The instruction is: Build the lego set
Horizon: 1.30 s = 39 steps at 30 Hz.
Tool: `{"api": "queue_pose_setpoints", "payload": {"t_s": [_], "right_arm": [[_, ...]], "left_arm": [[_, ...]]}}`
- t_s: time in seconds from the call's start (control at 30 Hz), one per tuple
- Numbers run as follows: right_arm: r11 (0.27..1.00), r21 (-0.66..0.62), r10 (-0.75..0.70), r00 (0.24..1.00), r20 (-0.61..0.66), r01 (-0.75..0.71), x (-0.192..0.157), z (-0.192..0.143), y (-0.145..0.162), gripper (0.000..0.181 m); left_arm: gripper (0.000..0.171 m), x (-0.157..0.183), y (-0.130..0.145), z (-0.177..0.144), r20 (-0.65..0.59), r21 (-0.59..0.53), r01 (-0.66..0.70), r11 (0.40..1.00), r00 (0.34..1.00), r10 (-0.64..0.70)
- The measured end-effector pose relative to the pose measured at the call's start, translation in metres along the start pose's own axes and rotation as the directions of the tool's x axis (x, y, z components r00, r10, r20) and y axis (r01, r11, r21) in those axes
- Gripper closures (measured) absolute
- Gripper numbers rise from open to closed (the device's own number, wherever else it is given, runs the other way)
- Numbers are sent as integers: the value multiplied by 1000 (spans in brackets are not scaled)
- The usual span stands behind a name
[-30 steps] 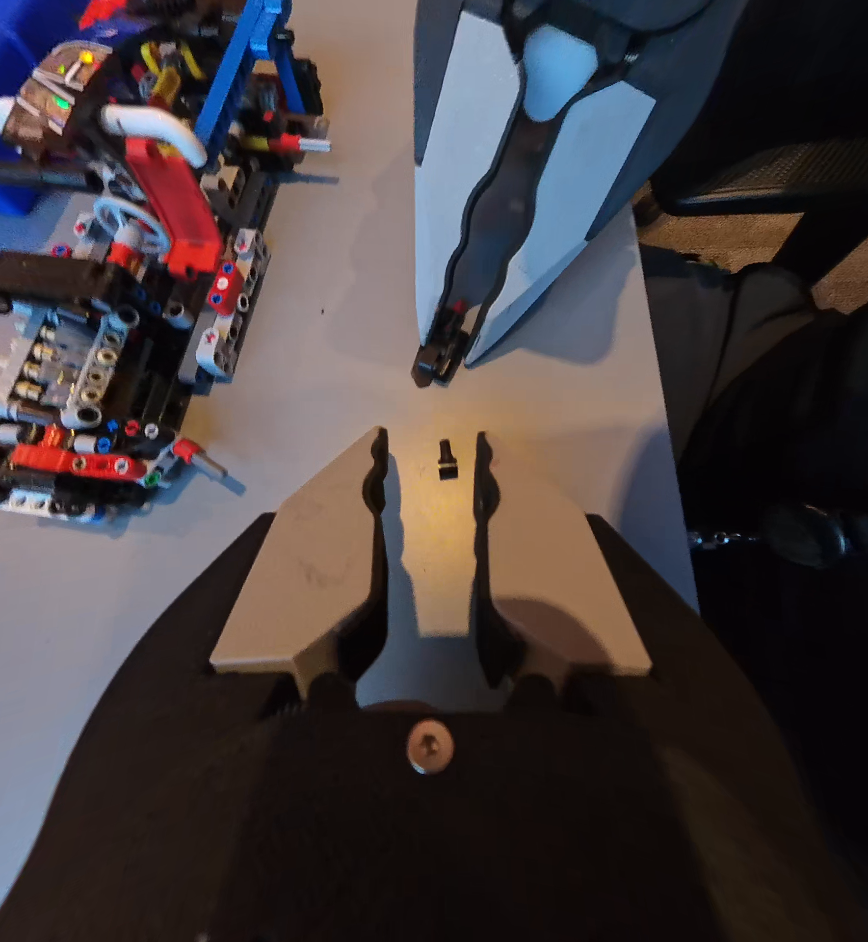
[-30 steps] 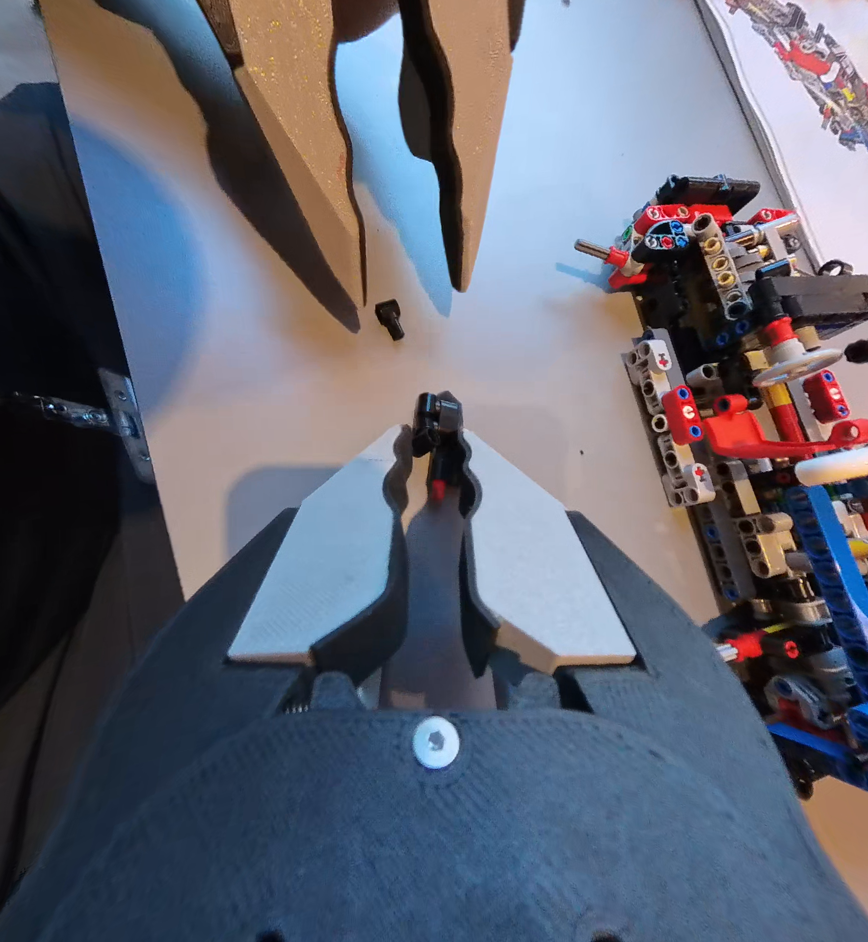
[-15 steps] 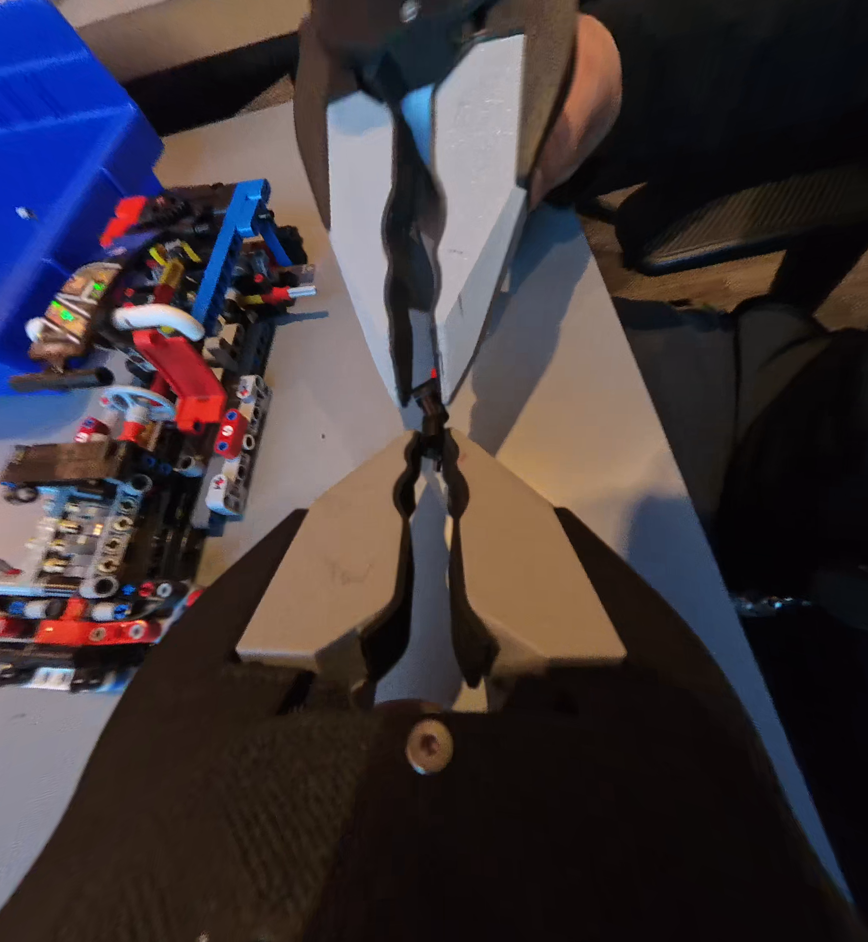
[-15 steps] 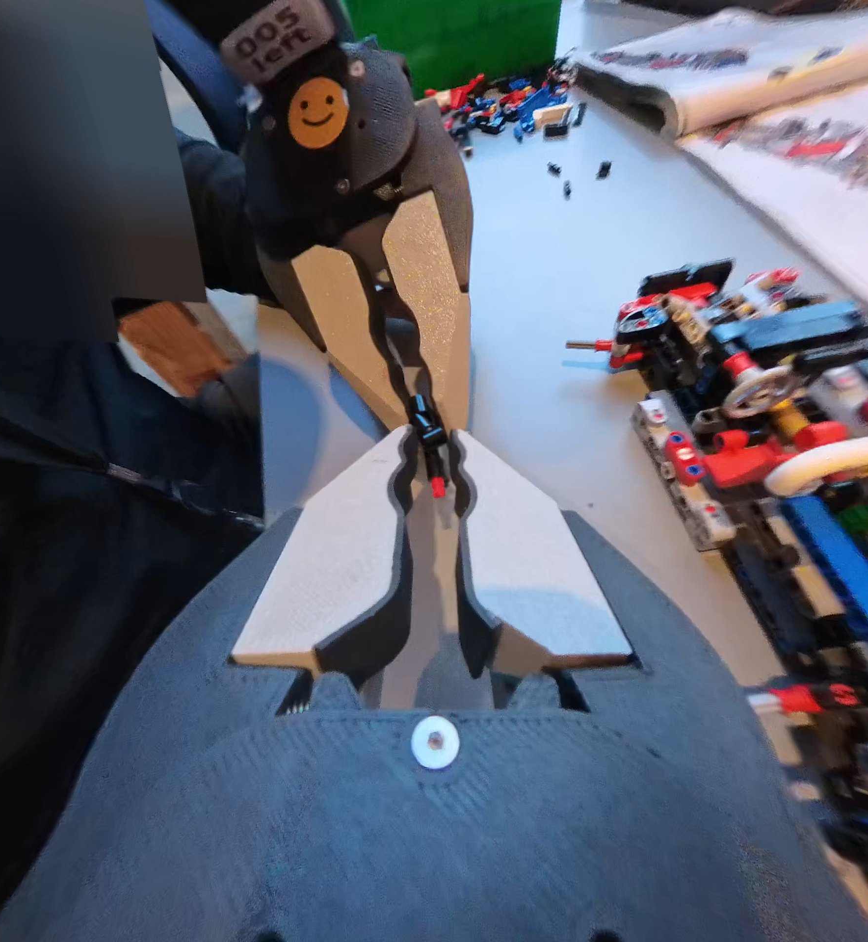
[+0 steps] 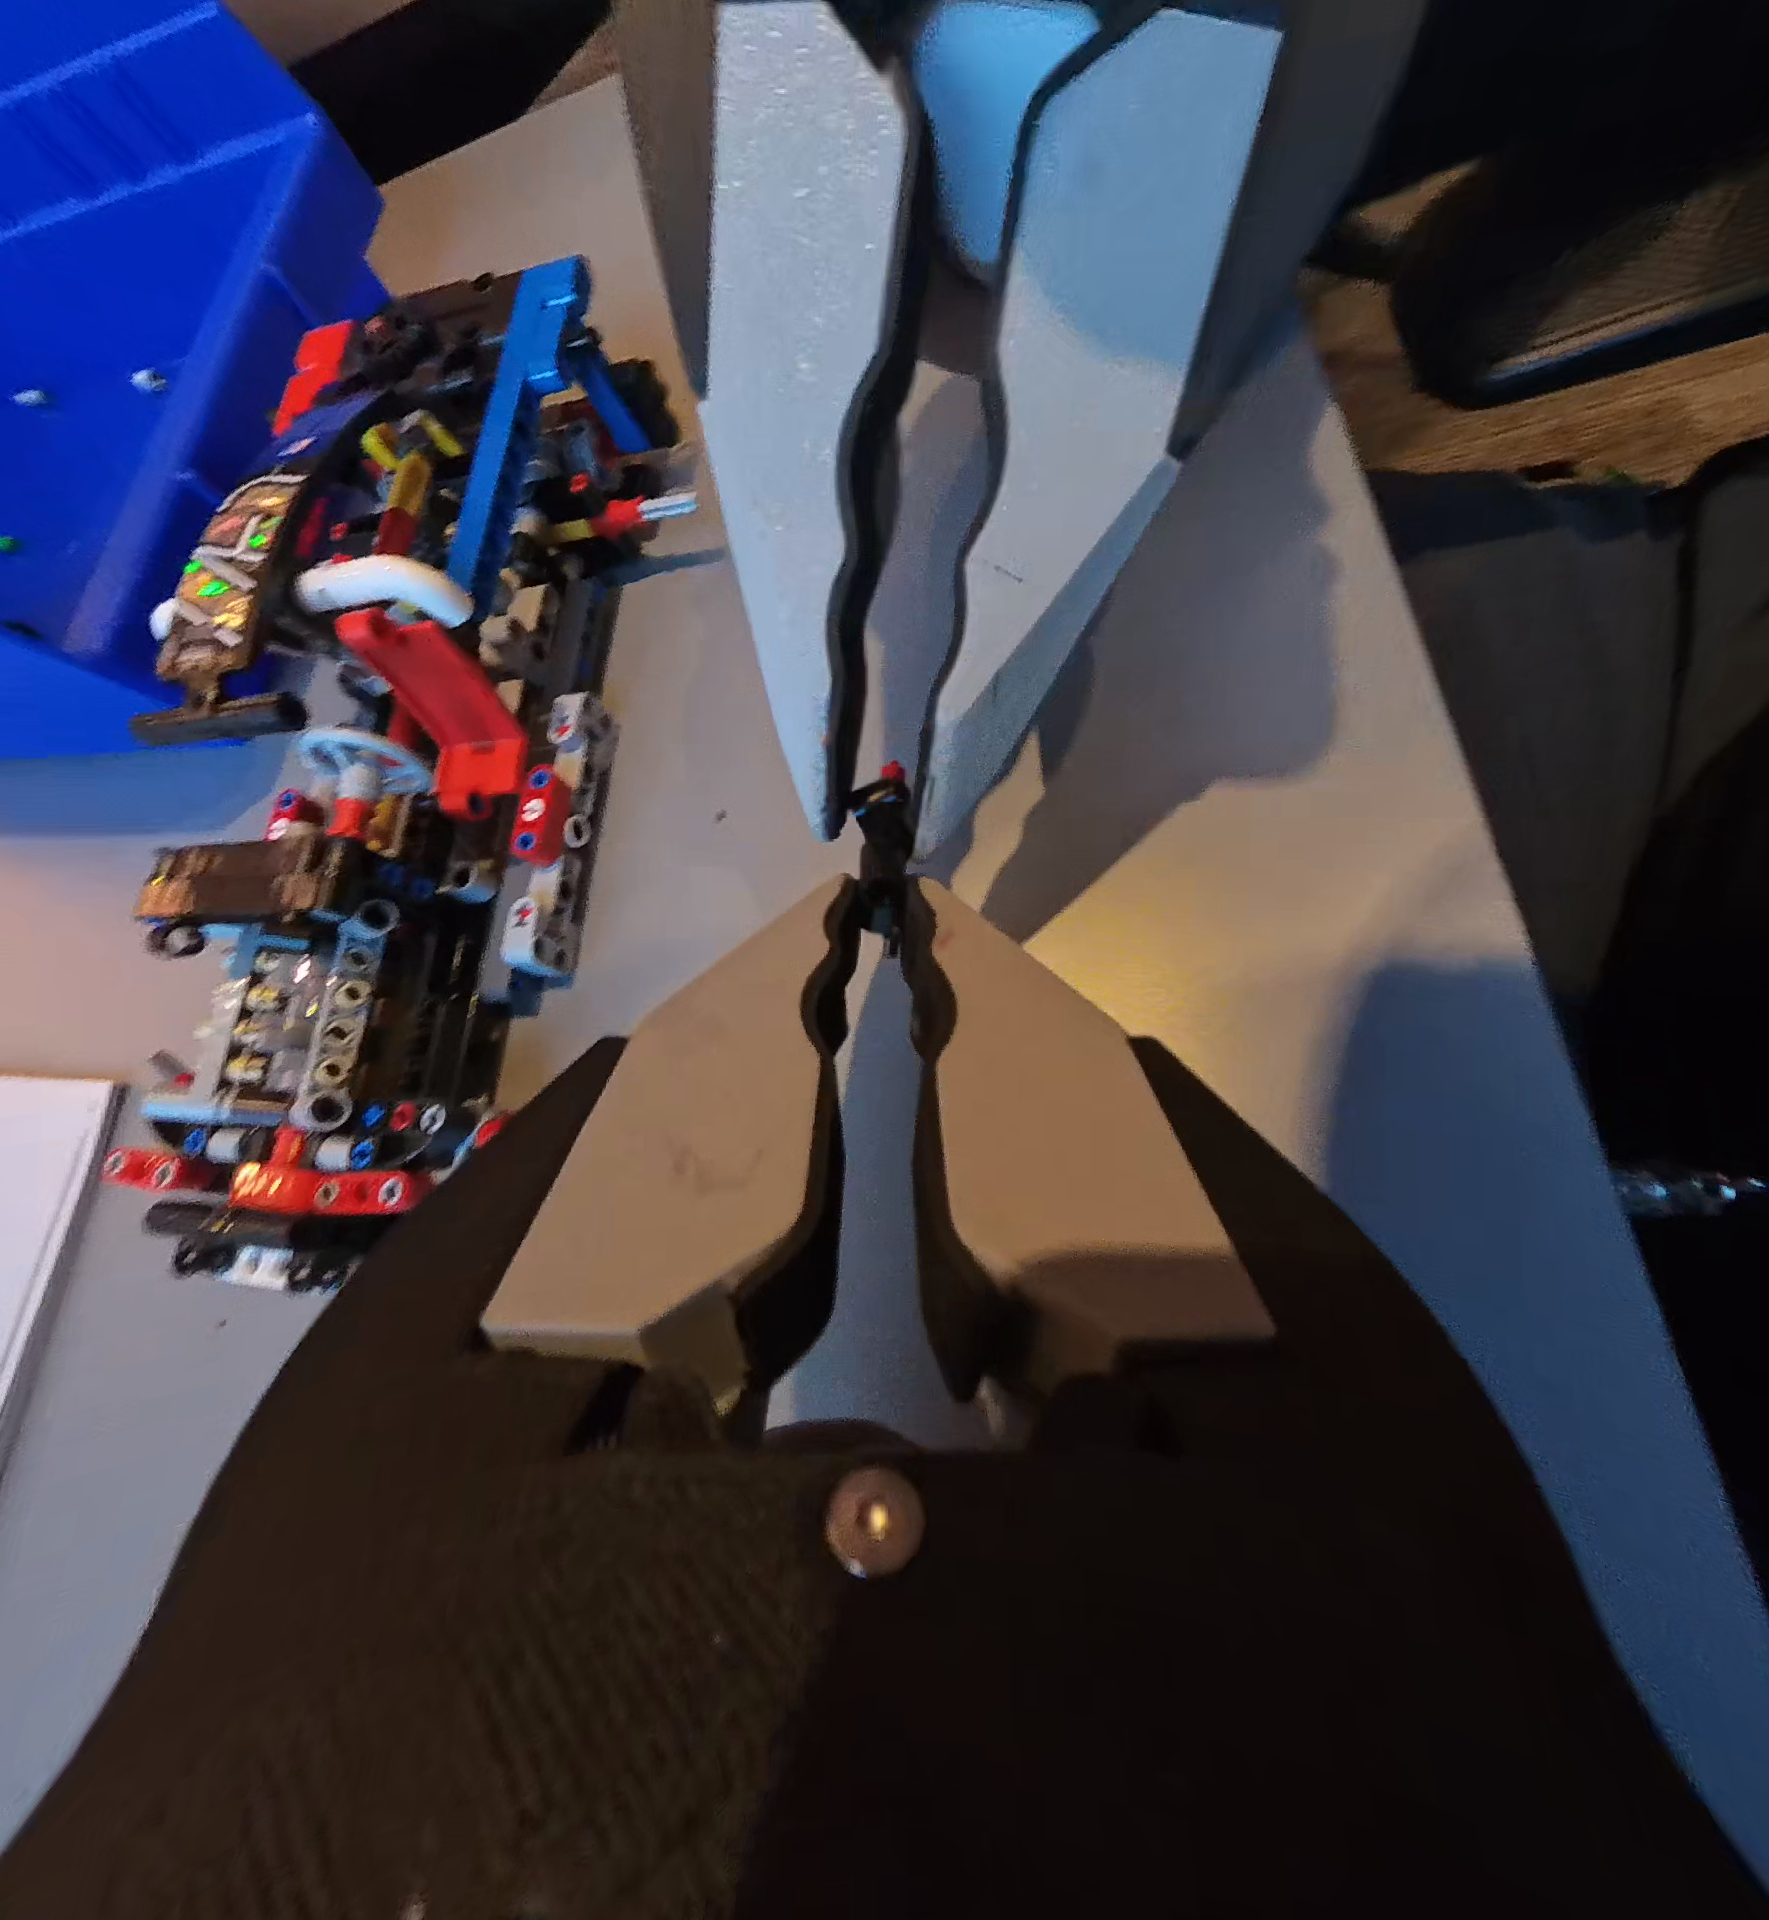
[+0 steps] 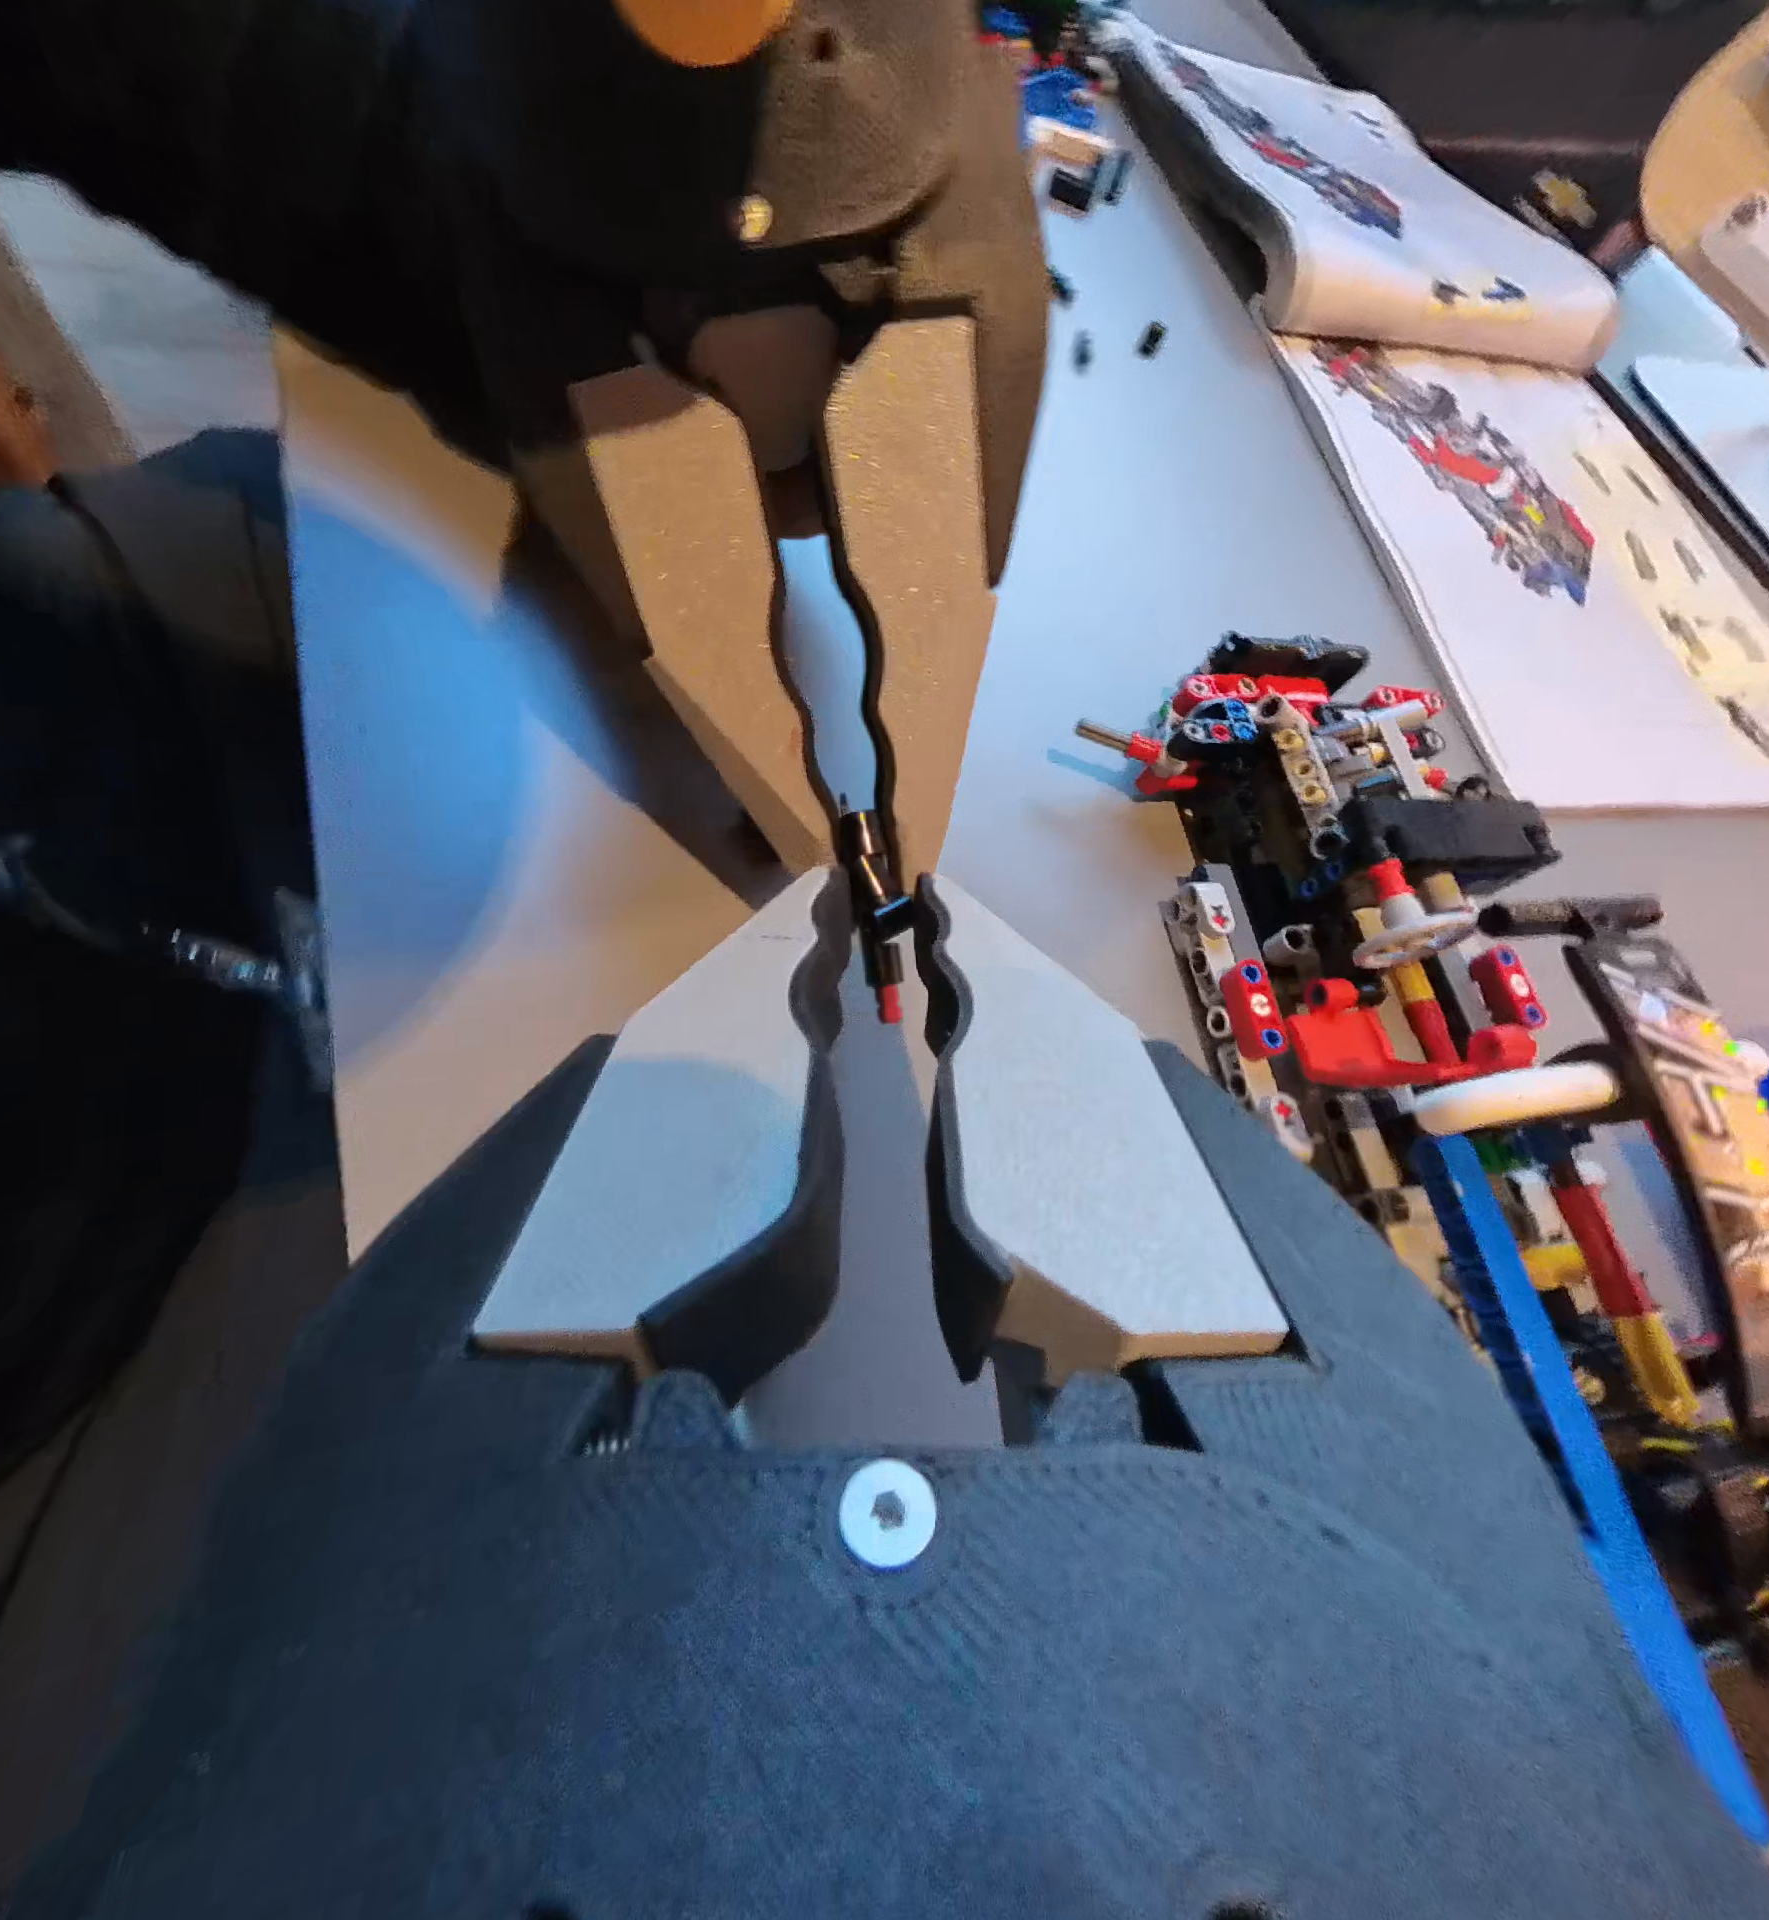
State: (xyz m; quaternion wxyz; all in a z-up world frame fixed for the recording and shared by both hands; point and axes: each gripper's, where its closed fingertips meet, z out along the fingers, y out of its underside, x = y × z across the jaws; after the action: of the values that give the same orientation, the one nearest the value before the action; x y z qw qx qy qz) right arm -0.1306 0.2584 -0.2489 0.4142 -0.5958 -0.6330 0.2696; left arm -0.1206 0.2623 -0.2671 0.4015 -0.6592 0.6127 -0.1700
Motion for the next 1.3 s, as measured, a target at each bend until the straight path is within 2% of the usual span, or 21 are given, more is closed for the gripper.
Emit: {"api": "queue_pose_setpoints", "payload": {"t_s": [0.03, 0.1, 0.3, 0.37, 0.47, 0.6, 0.67, 0.77, 1.0, 1.3], "right_arm": [[999, 16, 49, 999, -25, -48, 3, 2, -1, 173], [991, 47, 125, 991, -52, -123, 7, 5, -1, 174], [982, 51, 185, 982, -46, -183, 11, 10, -2, 173], [979, 94, 183, 983, -31, -179, 13, 8, -9, 173], [956, 199, 216, 976, 17, -215, 17, 2, -27, 174], [887, 317, 301, 941, 155, -336, 19, -3, -55, 175], [852, 344, 333, 915, 227, -395, 17, 0, -63, 175], [825, 349, 349, 886, 304, -445, 10, 5, -70, 175], [855, 305, 332, 895, 299, -419, 3, 20, -66, 176], [901, 171, 326, 883, 337, -398, -9, 38, -57, 175]], "left_arm": [[169, -4, 2, -1, 27, -4, 11, 1000, 1000, -11], [169, -10, 4, -2, 76, -10, 19, 1000, 997, -18], [167, -17, 9, -5, 171, -72, -38, 997, 984, 50], [167, -19, 5, -9, 164, -25, 2, 1000, 986, 2], [165, -23, -8, -23, 134, 109, 98, 989, 985, -113], [161, -26, -15, -43, 82, 232, 198, 952, 972, -222], [167, -24, -19, -55, 51, 301, 227, 926, 966, -254], [169, -20, -19, -67, 1, 360, 273, 892, 956, -293], [170, -20, -7, -77, -41, 393, 356, 848, 928, -370], [170, -14, 12, -78, -3, 283, 292, 914, 953, -303]]}}
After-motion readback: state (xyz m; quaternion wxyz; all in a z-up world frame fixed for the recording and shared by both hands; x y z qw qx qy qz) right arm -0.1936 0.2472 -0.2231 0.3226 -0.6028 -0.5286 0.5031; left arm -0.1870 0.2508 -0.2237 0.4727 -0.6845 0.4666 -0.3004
